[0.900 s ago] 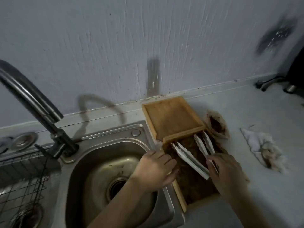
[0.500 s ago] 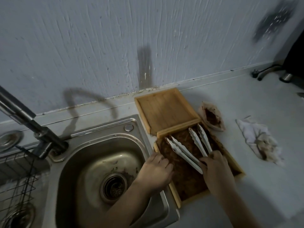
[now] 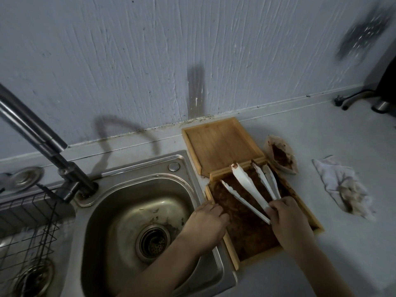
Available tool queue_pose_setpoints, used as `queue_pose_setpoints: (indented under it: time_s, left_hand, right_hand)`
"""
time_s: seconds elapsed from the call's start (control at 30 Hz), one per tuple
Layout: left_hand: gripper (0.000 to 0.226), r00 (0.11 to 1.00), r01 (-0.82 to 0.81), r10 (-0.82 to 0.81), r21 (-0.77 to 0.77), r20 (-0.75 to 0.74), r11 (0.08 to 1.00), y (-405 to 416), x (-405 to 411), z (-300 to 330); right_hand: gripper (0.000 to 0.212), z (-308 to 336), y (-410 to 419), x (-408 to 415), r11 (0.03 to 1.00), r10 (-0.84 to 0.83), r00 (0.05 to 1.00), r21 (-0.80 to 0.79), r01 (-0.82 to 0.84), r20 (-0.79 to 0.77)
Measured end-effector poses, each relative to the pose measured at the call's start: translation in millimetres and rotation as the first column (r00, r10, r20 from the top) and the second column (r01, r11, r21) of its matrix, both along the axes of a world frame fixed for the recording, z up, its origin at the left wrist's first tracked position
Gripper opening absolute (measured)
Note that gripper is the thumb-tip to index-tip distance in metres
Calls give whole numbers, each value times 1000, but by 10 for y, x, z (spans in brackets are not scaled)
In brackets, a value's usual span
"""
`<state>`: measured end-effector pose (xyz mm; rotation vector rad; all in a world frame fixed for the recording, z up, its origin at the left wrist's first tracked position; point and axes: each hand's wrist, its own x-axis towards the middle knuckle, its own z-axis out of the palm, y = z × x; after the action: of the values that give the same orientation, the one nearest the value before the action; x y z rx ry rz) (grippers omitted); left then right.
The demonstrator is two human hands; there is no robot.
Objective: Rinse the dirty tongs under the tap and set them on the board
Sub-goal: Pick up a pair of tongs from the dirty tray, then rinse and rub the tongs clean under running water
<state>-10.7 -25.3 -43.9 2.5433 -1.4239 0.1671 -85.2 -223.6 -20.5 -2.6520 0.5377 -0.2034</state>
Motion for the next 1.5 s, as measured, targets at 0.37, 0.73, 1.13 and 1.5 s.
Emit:
queue_pose_setpoints:
  time_s: [0.37, 0.73, 1.13, 1.5]
  left_hand:
    - [21, 971, -55, 72, 79, -228, 995, 53, -27, 177]
    - [32, 740, -408, 21, -424, -673, 809, 336, 80, 612]
    - [30, 699, -667, 184, -537, -691, 517, 1187, 161, 1174]
    - [40, 364, -816, 797, 247, -483, 522, 2460, 362, 1047]
  right_hand:
    - [25, 308, 68, 49, 992, 117, 946, -72, -100, 303]
    - [36, 946, 631, 166, 907, 54, 922, 368, -207, 384]
    - [82, 939, 1629, 623, 659, 506, 861, 627, -416, 40]
    - [62, 715, 2179, 1026, 749, 504, 858, 546, -374, -103]
